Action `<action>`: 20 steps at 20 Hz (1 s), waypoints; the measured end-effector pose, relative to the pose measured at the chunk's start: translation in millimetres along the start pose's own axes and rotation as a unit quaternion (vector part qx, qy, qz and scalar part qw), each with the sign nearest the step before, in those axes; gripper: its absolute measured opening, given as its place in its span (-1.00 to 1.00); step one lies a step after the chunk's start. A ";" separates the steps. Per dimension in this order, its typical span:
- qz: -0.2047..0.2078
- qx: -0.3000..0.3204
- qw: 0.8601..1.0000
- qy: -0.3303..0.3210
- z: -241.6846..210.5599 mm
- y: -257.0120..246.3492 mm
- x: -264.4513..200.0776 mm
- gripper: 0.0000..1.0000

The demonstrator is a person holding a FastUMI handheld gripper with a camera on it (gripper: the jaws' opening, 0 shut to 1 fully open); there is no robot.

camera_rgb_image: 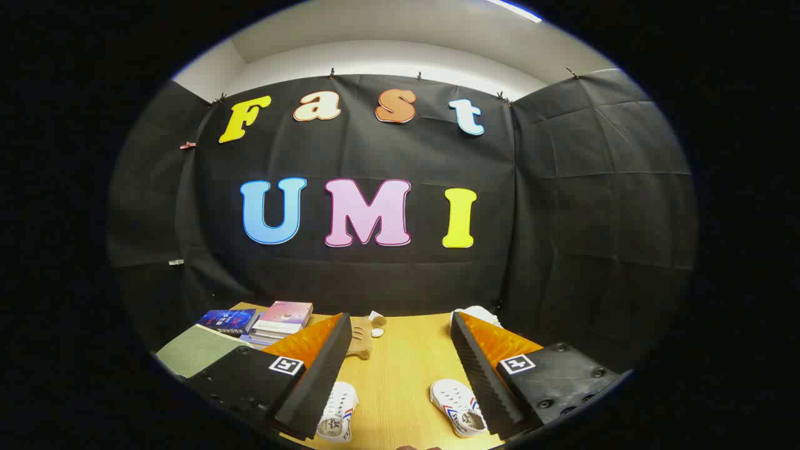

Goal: Open the storage box then place both shoes into the box .Put the left shoe in first, then the right shoe, with the right side of both shoes facing outward in a uniform manner.

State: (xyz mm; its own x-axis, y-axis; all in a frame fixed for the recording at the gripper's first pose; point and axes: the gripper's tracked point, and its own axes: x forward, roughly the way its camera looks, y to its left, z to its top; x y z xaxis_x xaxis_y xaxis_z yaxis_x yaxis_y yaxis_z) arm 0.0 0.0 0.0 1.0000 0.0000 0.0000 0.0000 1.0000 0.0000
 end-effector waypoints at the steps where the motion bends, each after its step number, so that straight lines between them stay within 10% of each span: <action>1: 0.000 0.000 1.000 0.001 -0.4 0.7 0.4 0.95; 20: 0.037 0.018 0.999 0.036 -20.3 27.2 18.5 0.95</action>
State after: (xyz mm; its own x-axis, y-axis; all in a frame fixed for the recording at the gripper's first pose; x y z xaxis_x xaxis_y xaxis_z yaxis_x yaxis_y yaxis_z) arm 18.5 27.2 -20.3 0.9948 0.0748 -0.0698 -0.0722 0.9967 0.0380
